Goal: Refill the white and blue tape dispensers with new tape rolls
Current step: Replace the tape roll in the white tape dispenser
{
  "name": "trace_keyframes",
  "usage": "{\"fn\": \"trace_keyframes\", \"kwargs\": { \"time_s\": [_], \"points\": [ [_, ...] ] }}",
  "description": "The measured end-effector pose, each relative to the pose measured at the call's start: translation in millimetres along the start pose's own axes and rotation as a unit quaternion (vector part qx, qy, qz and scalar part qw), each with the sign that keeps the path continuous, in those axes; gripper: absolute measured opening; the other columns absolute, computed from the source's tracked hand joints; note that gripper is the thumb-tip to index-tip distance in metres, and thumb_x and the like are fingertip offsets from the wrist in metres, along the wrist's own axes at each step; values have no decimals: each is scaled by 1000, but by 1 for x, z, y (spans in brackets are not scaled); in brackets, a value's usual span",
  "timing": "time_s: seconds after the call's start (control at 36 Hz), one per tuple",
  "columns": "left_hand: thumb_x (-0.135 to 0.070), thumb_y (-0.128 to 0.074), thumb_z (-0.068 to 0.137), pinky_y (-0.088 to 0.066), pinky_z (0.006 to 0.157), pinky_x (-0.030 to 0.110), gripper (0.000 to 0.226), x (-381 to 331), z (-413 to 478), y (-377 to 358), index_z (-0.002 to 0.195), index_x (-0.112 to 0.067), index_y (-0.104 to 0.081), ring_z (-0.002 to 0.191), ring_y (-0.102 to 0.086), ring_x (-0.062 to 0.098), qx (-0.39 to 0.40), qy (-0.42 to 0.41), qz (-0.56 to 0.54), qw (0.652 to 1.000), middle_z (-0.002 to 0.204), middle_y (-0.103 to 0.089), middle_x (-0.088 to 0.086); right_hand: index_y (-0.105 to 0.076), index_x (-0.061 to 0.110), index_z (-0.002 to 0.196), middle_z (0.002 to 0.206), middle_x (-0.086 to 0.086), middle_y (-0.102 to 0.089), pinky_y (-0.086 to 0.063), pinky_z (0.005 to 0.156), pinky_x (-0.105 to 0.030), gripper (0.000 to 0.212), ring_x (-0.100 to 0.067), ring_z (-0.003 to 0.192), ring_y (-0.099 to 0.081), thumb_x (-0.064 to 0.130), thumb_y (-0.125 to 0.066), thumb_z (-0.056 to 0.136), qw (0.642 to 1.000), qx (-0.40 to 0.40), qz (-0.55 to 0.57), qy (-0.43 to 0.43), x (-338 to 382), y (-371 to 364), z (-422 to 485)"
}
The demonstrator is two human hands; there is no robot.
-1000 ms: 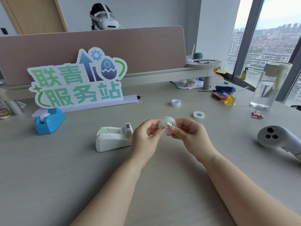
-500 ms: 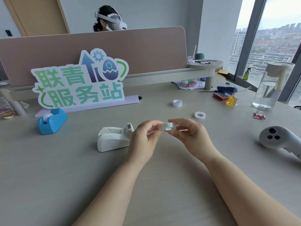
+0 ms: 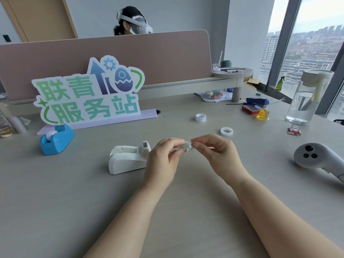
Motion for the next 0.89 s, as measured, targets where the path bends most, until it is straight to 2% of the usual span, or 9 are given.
{"fn": "trace_keyframes", "kwargs": {
  "time_s": [0.11, 0.17, 0.25, 0.33, 0.39, 0.58, 0.67, 0.78, 0.89],
  "points": [
    [-4, -66, 83, -40, 81, 4, 18, 3, 0, 2, 99, -12, -68, 92, -60, 2, -7, 12, 5, 1000, 96, -66, -6, -73, 18, 87, 78, 13, -69, -50, 73, -20, 16, 3, 68, -61, 7, -62, 87, 999, -2, 7, -34, -7, 1, 0],
    [-4, -65, 84, -39, 80, 3, 19, 4, 0, 2, 101, -12, -68, 92, -59, -5, -7, 17, 5, 1000, 96, -65, -6, -73, 16, 87, 80, 9, -71, -51, 77, -29, 12, -2, 71, -62, 10, -63, 87, 999, 3, 23, -46, -8, 0, -1],
    [-4, -63, 85, -38, 80, 2, 20, 3, 0, 0, 103, -11, -68, 91, -55, -14, -1, 9, 14, 1000, 97, -64, -6, -71, 12, 82, 77, -3, -72, -50, 74, -34, 7, -9, 68, -59, 19, -70, 83, 997, 25, 43, -62, -8, -5, -3],
    [-4, -62, 85, -38, 80, 2, 21, 2, 1, 0, 103, -12, -68, 92, -55, -13, 3, 6, 12, 1000, 98, -64, -7, -70, 10, 82, 79, -18, -69, -53, 80, -43, 11, -15, 72, -58, 21, -73, 80, 992, 39, 65, -101, -15, -6, -3],
    [-6, -62, 85, -38, 81, 2, 21, 1, 1, 0, 103, -14, -68, 93, -56, -11, 4, 6, 7, 1000, 98, -63, -9, -70, 8, 83, 80, -17, -67, -52, 88, -45, 11, -17, 74, -59, 19, -72, 81, 986, 49, 93, -128, -20, -8, -3],
    [-5, -63, 85, -40, 82, 5, 21, 2, 1, -2, 102, -16, -69, 95, -57, -5, 17, 10, 0, 1000, 97, -60, -19, -70, 8, 77, 77, -15, -64, -49, 92, -51, 7, -20, 73, -59, 11, -67, 83, 984, 44, 96, -145, -21, -8, -4],
    [-6, -63, 85, -40, 82, 5, 21, 4, 0, -2, 102, -17, -68, 95, -57, -2, 19, 14, -9, 1000, 98, -61, -18, -71, 12, 76, 79, -14, -67, -52, 91, -48, 14, -19, 75, -63, 6, -63, 85, 985, 39, 85, -142, -23, -7, -4],
    [-6, -62, 86, -39, 83, 5, 22, 6, 1, -1, 104, -17, -68, 95, -58, 0, 13, 24, -18, 999, 99, -62, -15, -72, 6, 83, 80, -10, -69, -56, 86, -32, 14, -17, 77, -64, 4, -59, 88, 984, 30, 112, -136, -21, -7, -2],
    [-5, -62, 86, -41, 84, 8, 23, 5, 1, -3, 105, -17, -67, 97, -58, -1, 17, 18, -18, 1000, 100, -62, -15, -70, 7, 78, 72, -8, -66, -55, 83, -35, 10, -15, 71, -62, 17, -70, 82, 985, 33, 107, -133, -22, -7, -2]
  ]
}}
Point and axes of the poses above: each hand's wrist, its own z-axis towards the middle knuckle, its own y-axis out of the back of the hand, x = y × z, the point moved 9 cm from there along z, towards the middle knuckle
